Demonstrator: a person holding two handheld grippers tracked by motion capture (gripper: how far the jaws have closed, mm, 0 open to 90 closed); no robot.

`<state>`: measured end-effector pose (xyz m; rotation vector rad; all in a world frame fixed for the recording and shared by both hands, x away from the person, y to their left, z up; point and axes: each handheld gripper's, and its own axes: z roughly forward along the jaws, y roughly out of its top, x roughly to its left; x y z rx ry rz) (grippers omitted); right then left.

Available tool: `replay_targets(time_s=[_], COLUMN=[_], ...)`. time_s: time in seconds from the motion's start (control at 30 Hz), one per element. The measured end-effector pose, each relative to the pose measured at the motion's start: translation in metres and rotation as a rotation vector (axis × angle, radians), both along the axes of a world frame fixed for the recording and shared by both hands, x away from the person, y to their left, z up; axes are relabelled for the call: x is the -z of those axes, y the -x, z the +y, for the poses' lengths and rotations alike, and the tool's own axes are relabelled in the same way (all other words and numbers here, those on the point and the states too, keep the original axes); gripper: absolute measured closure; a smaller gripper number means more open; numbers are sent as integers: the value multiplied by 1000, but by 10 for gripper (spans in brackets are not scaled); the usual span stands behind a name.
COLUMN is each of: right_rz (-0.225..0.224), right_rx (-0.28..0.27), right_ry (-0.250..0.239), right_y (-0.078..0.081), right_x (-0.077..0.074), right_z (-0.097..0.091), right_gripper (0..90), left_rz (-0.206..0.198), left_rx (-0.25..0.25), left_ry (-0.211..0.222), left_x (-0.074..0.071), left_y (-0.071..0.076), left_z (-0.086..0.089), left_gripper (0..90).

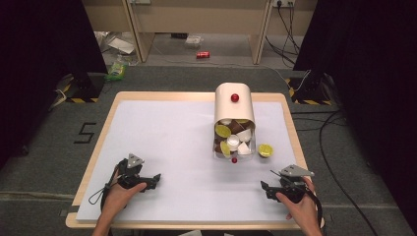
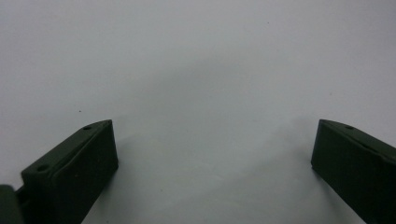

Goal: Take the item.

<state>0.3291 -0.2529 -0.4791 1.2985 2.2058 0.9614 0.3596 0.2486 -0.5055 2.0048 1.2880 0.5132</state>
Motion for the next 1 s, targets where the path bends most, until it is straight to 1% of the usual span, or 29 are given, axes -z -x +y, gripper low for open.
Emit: replay_targets(time_s=[0.13,0.3,0.37,0.53,0.73,1.0], right_rz=[0,0,-3,-2,-3,-9], right_rx=[-4,-12,-25,-34,-34,-23], right_ry=[13,15,20,26,27,17], right_y=[5,13,18,21,25,38], right_x=[4,5,5,6,7,9], right_z=[-1,-3,-2,0,0,-6], right_gripper=[163,164,164,164,164,164], left_rz=[0,0,0,0,0,1], left_rx=[0,0,0,1,1,2], left_ry=[-2,-3,-3,-4,-4,-7], left_x=[0,0,0,0,0,0], left_y=[0,0,0,0,0,0], left_z=[0,0,0,0,0,0], left_gripper=[0,0,0,0,0,0])
